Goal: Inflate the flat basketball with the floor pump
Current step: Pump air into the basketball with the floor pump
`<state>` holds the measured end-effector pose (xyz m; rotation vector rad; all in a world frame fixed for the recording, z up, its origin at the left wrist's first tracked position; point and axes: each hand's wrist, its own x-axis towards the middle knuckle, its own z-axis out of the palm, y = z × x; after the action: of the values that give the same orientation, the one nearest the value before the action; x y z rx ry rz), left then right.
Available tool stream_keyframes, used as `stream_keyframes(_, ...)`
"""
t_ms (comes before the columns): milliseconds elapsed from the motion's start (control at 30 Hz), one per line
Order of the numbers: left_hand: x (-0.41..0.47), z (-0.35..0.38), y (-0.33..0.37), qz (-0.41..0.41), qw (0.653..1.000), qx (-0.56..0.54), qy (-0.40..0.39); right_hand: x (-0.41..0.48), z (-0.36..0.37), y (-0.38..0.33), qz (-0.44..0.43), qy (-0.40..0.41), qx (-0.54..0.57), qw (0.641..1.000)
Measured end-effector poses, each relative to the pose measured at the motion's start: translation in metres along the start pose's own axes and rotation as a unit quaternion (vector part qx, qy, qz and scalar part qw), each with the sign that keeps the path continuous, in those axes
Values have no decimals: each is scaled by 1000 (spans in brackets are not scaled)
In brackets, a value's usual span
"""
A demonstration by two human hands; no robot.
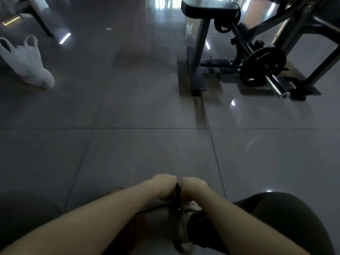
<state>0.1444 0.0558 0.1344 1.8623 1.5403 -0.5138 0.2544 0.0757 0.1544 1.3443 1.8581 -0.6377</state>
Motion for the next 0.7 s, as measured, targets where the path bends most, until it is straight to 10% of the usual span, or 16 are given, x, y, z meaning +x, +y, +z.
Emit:
stream_keyframes(267, -55, -128, 10, 49, 995, -66, 59, -71, -116, 30, -63, 24, 114, 991)
stream_keyframes(700, 11, 16, 3, -14, 998, -46, 43, 15, 10, 10, -18, 51, -1, 999)
